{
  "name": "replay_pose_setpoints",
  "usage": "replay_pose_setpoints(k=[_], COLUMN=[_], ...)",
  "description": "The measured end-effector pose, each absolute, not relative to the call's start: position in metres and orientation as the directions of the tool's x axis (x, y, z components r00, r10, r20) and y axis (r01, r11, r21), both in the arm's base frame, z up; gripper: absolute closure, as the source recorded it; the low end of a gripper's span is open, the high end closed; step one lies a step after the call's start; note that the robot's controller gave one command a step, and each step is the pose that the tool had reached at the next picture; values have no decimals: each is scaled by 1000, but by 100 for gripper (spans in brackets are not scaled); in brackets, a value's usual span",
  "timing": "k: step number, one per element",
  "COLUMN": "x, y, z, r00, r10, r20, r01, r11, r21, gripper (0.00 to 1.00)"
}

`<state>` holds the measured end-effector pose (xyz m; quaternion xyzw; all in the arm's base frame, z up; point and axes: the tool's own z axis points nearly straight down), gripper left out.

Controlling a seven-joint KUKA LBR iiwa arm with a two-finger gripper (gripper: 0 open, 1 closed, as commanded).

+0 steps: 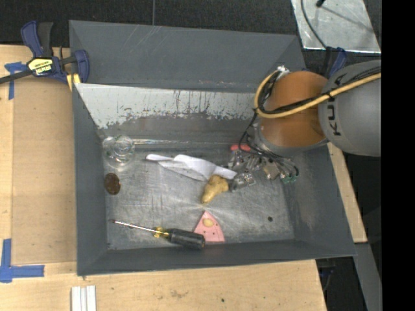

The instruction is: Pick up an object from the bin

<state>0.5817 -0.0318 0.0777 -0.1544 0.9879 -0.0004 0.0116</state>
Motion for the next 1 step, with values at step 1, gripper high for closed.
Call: replay_pose_setpoints(k=[1], x=[582], y=[-32], z=[78], r00=[-952], r10=[-305], r20=[-23], r01=[-305], r11=[952], r21=[-4], gripper=[100])
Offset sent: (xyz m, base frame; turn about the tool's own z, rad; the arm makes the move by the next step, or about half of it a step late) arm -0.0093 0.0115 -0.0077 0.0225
